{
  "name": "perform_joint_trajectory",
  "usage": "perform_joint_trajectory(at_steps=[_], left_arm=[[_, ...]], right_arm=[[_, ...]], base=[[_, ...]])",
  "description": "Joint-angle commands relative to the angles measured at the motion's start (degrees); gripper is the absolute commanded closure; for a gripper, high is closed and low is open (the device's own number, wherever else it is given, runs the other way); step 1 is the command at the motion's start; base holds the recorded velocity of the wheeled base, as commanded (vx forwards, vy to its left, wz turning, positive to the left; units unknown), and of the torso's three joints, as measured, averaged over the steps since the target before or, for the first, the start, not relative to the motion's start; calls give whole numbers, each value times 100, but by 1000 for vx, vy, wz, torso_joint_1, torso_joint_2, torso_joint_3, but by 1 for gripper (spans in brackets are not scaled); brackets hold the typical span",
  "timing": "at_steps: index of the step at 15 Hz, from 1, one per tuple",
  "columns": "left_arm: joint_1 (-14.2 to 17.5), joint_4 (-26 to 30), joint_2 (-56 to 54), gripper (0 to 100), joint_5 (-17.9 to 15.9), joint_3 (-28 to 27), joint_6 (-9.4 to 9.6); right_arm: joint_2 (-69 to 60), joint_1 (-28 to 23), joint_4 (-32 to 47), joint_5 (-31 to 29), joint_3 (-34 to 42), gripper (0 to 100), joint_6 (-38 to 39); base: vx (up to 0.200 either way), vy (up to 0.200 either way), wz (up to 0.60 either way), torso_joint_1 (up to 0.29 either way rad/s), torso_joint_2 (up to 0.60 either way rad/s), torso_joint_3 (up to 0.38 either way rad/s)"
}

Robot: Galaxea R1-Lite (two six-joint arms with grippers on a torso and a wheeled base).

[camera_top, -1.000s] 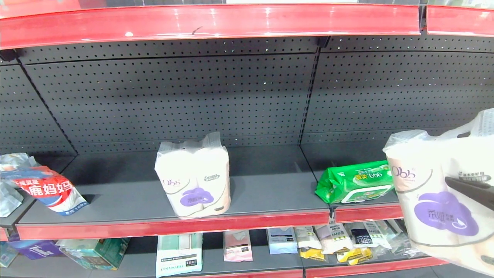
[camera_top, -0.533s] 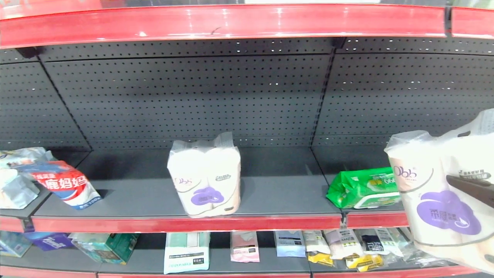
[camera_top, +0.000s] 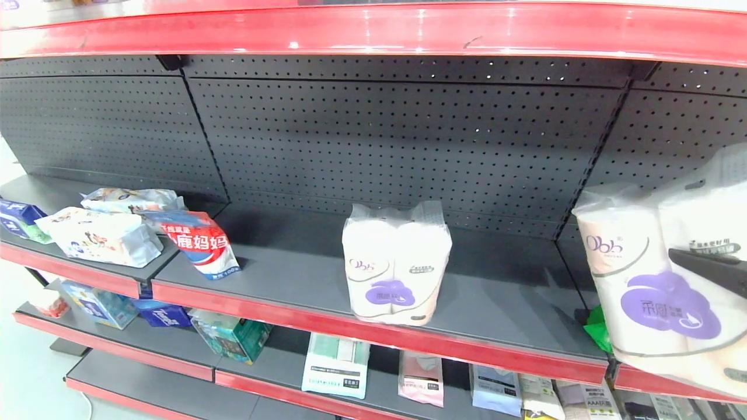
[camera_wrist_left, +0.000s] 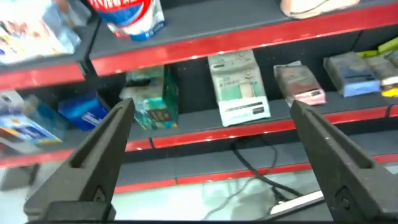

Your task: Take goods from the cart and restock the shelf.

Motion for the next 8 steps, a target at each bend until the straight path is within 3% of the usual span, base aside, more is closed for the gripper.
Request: perform_joint_trajectory(at_steps=[1,2,3,4,5,6,8], left_arm=[[-1,-227,22,0,439,139,-258],[-1,-508,22,0,720,288,-452],[-1,-948,22,0,870,499,-786],[-1,-1440,22,0,861,745,-970],[-1,-1783,22,0,791,903,-997],[-1,-2196,22,0,465,991,-961],[-1,-2029,22,0,290,991,-970]], right_arm=[[375,43,-8,293,-100,100,-18],[516,175,-105,381,-117,100,25],[744,377,-474,425,-108,100,96],[1034,447,-869,443,-56,100,122],[1175,465,-1036,460,-38,100,131],[1526,561,-1344,584,-56,100,131],[1799,588,-1467,610,-82,100,122]], base=[[0,0,0,0,0,0],[0,0,0,0,0,0],[0,0,0,0,0,0],[0,0,0,0,0,0],[0,0,0,0,0,0],[0,0,0,0,0,0],[0,0,0,0,0,0]])
